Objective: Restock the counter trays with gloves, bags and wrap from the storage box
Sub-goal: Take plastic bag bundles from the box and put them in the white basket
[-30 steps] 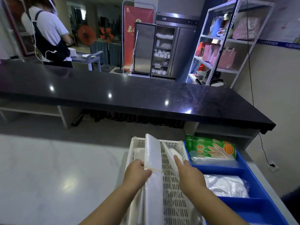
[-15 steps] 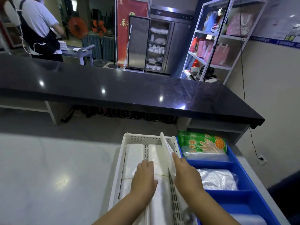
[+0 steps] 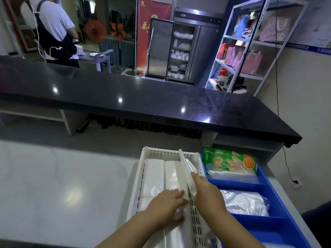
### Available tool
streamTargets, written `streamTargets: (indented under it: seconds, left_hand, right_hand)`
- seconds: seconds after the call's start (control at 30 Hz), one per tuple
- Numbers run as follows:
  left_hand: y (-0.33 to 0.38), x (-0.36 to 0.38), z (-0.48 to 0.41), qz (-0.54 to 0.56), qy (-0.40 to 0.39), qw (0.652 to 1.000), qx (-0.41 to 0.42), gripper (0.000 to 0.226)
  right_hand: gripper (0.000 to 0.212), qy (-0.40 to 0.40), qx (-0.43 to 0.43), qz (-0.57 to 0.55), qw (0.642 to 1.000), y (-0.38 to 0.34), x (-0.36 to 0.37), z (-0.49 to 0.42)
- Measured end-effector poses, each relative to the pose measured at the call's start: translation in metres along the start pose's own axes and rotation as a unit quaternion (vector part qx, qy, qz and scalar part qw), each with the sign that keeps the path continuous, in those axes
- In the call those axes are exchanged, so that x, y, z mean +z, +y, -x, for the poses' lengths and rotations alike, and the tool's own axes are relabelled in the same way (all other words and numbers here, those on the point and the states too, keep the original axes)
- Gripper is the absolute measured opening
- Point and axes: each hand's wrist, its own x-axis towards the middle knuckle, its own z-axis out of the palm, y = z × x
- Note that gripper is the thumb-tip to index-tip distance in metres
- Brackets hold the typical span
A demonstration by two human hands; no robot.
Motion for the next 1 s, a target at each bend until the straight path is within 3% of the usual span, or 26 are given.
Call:
streamTargets:
  seconds: [0.07, 0.2, 0.4, 0.57, 0.7, 0.87, 1.0]
  left_hand:
    - [-0.011, -0.007, 0.011, 0.062, 0.080, 0.993, -0.063, 0.044]
    - [-0.042, -0.025, 0.041, 0.120, 0.236, 0.941, -0.209, 0.027]
    - [-0.061, -0.040, 0.069, 0.148, 0.283, 0.909, -0.269, 0.024]
    - [-0.062, -0.038, 0.076, 0.158, 0.265, 0.911, -0.273, 0.023]
    - [-0.040, -0.037, 0.065, 0.125, 0.216, 0.946, -0.208, 0.024]
    - [-0.004, -0.006, 0.045, 0.017, -0.009, 0.996, -0.082, 0.075]
    - [-0.012, 0.008, 0.043, -0.052, -0.026, 0.995, -0.076, 0.089]
  right_hand:
    - [0.069, 0.002, -0.017, 0.007, 1.000, -0.010, 0.003, 0.000]
    - [0.074, -0.014, -0.076, 0.023, 0.997, -0.043, 0.017, 0.002]
    - [0.069, -0.068, -0.153, 0.083, 0.982, -0.090, 0.050, 0.008]
    - [0.058, -0.077, -0.119, 0.003, 0.990, -0.090, 0.050, 0.007]
    - [0.046, 0.019, -0.063, -0.038, 0.997, -0.055, 0.020, -0.008]
    - [0.032, 0.043, 0.003, -0.026, 0.999, -0.014, 0.003, -0.020]
    - [0.029, 0.035, -0.019, -0.033, 0.999, -0.003, 0.011, -0.022]
